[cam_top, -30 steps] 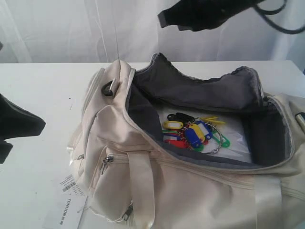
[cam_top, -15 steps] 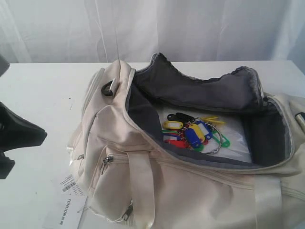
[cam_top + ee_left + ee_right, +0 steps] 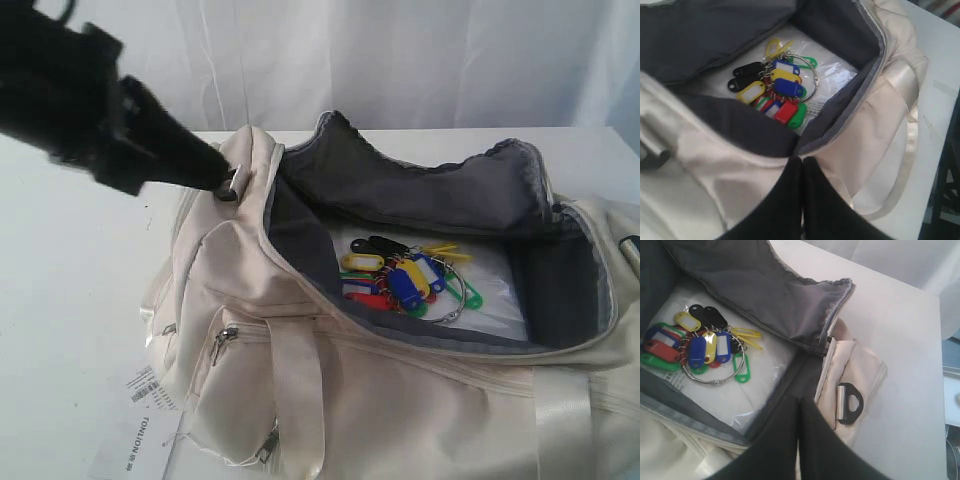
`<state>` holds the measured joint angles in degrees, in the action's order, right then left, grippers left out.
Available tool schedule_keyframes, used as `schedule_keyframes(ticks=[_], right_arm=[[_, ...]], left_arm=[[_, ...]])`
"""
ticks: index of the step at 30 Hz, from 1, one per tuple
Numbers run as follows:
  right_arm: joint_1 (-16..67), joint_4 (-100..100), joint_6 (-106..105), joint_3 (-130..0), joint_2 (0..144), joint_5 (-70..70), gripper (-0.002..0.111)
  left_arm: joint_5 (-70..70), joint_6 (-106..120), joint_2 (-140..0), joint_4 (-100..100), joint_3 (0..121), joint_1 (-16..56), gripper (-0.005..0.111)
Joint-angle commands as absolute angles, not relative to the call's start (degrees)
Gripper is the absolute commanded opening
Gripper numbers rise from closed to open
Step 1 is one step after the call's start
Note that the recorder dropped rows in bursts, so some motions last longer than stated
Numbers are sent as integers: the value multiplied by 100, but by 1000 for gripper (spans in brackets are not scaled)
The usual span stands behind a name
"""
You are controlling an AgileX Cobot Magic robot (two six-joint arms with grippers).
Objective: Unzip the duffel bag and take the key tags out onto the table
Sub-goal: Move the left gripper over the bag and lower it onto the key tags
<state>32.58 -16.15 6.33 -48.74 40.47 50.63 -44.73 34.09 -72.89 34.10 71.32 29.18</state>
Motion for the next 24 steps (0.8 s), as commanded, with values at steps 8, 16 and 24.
schedule_keyframes(ticks=[8,16,24], right_arm=[[3249,-1621,768,-4858,4018,5057,0],[3249,-1621,768,-4858,4018,5057,0],[3249,-1621,769,-4858,4018,5046,0]], left_arm=[[-4607,2124,-9781,2010,9457,4336,0],[-4905,2041,-10754,1796,10109,4596,0],[-4842,2041,-11038,2044,10205,4766,0]])
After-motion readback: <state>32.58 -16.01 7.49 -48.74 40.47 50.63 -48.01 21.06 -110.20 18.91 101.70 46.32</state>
